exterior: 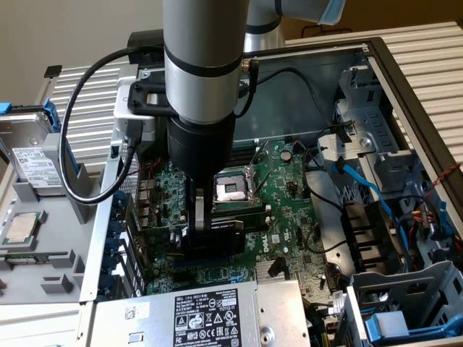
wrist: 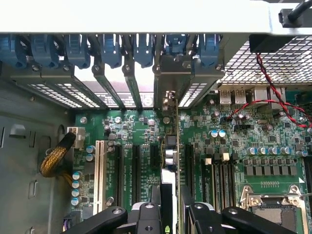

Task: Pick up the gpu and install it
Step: 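Insert the gpu into the slot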

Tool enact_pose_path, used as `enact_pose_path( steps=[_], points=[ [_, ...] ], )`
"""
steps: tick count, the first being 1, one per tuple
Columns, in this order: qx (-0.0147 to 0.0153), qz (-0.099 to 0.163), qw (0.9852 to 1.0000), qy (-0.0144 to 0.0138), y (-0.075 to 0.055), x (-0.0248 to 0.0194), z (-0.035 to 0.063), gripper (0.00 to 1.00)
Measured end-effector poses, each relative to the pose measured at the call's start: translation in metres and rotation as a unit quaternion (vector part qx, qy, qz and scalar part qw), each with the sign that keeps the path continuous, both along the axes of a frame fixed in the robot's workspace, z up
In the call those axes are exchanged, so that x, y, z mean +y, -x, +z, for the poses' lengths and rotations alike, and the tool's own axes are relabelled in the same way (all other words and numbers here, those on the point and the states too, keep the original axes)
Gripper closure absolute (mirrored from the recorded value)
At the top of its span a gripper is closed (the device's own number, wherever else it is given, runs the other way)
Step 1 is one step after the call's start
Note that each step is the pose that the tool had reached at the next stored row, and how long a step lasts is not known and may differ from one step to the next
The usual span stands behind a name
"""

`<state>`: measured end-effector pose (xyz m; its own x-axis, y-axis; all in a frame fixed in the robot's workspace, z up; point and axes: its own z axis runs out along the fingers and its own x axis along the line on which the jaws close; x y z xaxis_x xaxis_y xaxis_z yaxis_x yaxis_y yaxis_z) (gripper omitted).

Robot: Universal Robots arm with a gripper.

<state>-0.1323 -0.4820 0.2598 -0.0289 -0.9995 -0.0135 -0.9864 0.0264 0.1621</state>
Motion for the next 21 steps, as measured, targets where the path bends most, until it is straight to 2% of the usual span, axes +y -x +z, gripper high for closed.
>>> enact_pose_path(
  steps=[21],
  points=[
    [-0.0001,0.001,1.0,-0.0002,-0.0004,0.0,-0.0024,0.74]
  ],
)
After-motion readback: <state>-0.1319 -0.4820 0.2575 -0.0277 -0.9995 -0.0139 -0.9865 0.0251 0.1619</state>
